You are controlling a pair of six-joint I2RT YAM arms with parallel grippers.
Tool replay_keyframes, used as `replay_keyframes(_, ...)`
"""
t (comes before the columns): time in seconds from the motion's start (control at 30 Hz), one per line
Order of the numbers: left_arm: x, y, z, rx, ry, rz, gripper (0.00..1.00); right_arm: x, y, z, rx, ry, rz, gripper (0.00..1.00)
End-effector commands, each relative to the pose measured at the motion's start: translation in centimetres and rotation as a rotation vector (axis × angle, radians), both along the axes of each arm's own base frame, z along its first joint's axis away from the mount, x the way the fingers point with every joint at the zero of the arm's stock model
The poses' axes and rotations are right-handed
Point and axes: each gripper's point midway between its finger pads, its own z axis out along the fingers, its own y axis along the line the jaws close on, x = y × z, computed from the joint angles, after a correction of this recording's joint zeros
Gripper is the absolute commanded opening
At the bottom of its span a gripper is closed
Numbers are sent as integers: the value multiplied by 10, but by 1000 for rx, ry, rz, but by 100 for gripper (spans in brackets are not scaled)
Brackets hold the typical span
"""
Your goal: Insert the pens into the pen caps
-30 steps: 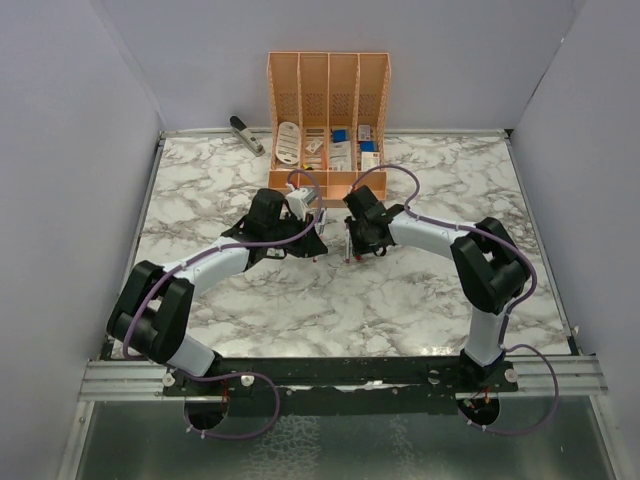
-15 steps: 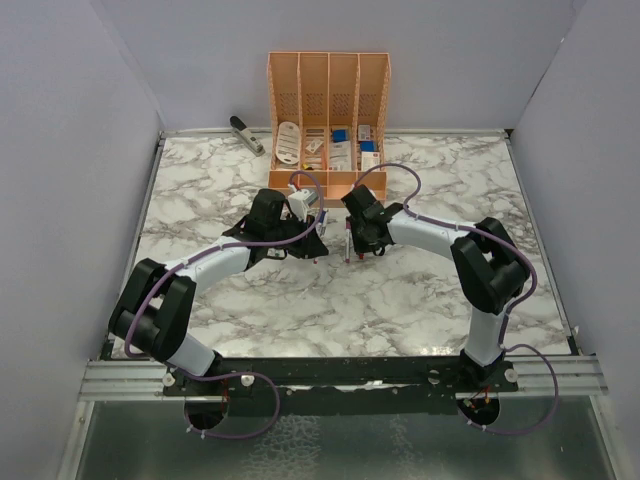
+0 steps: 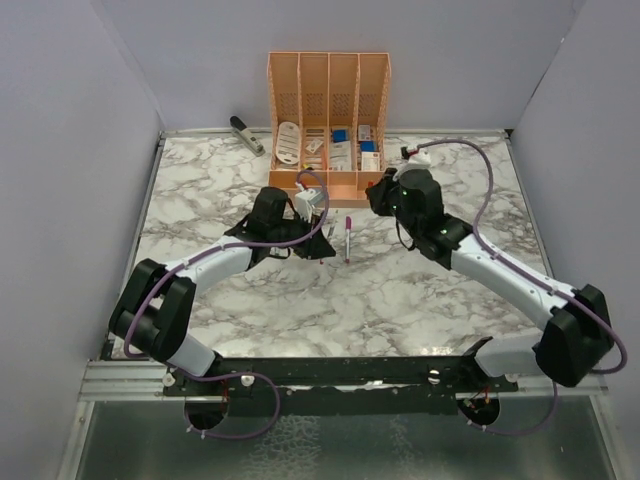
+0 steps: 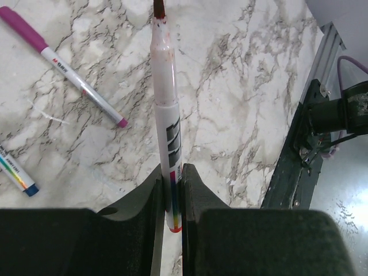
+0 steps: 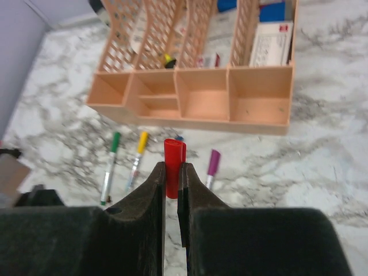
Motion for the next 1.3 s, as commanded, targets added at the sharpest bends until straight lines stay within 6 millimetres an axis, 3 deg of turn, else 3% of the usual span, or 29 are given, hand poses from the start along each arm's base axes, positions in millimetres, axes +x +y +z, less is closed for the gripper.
replay_keyframes(0.0,-3,-23,45,-115,-96,-59,0,-5,6,63,194,-271,52,1)
replay_keyframes(0.13,-9,-40,68,-196,-112,-92,0,-23,7,89,288,-388,114,1)
replay_keyframes(0.4,-13,-56,103,-252,-172,-136,0,-41,12,104,389,-458,189,1)
replay_keyframes(0.93,-16,-59,98,-248,-159,-154,0,-43,17,114,404,-491,218,1)
replay_keyframes(1.27,-14,-58,97,-241,-166,-147,0,-42,23,106,390,-466,244,1)
